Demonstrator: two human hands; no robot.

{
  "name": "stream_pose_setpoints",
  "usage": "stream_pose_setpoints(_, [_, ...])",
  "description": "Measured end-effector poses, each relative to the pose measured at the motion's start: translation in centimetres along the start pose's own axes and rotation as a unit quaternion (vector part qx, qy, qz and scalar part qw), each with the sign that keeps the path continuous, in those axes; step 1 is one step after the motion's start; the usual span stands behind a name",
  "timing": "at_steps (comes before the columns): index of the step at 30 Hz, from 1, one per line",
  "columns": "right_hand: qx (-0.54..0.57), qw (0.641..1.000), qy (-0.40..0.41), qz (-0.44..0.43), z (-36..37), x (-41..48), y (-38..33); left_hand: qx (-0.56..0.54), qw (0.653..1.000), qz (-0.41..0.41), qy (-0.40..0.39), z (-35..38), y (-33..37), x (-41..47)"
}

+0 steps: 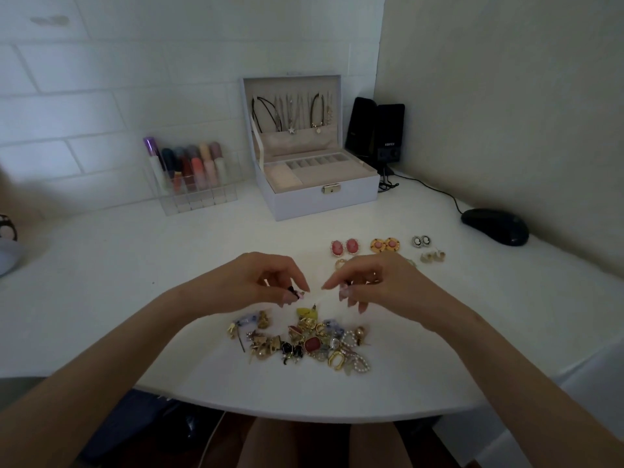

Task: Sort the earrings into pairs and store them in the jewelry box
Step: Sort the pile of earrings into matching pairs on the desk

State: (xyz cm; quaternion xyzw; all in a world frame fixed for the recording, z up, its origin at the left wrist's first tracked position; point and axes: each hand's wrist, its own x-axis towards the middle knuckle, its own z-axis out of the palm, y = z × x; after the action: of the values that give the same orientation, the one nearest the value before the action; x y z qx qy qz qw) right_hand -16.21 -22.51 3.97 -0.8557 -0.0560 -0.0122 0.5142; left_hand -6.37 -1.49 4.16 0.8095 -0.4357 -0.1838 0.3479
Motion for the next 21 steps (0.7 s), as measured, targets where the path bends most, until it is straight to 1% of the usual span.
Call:
stream_pose_setpoints(5, [0.072,0.997,0.022,0.011,-0.1,0.0,0.1,-0.073,0.997,-0.019,0.012,0.4,0.3,0.2])
stream_pose_setpoints(9, [0.046,0.998,0.044,0.006,0.0,0.0,-0.1,-0.147,0.989,-0.028,0.012,0.5,0.7,0.3])
stream_pose_setpoints(11, [0.056,0.997,0.059,-0.004,0.0,0.1,-0.1,-0.147,0.989,-0.023,0.009,0.5,1.0,0.3])
stream_pose_setpoints(16, [0.1,0.993,0.053,-0.018,-0.2,0.3,0.2,-0.128,0.991,-0.023,0.034,0.5,1.2,0.6])
stream_pose_setpoints(21, [0.116,0.991,0.063,-0.001,-0.4,0.2,0.3,-0.121,0.989,-0.035,0.073,1.0,1.3,1.0])
